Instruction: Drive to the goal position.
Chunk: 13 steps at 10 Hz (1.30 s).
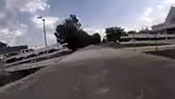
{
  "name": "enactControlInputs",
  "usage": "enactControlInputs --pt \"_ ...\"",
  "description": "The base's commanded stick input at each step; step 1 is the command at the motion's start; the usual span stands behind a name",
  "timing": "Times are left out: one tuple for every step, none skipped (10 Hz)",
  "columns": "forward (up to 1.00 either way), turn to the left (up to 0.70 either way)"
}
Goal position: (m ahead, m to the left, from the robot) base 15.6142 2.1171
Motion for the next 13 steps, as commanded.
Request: enactControlInputs --pt "0.7 -0.03" --pt "0.7 0.0" --pt "0.7 0.0" --pt "0.7 0.0" --pt "0.7 0.0" --pt "0.7 0.0" --pt "0.7 0.0" --pt "0.7 0.0" --pt "0.7 0.0" --pt "0.7 0.07" --pt "0.7 0.35" --pt "0.7 0.35" --pt "0.7 0.09"
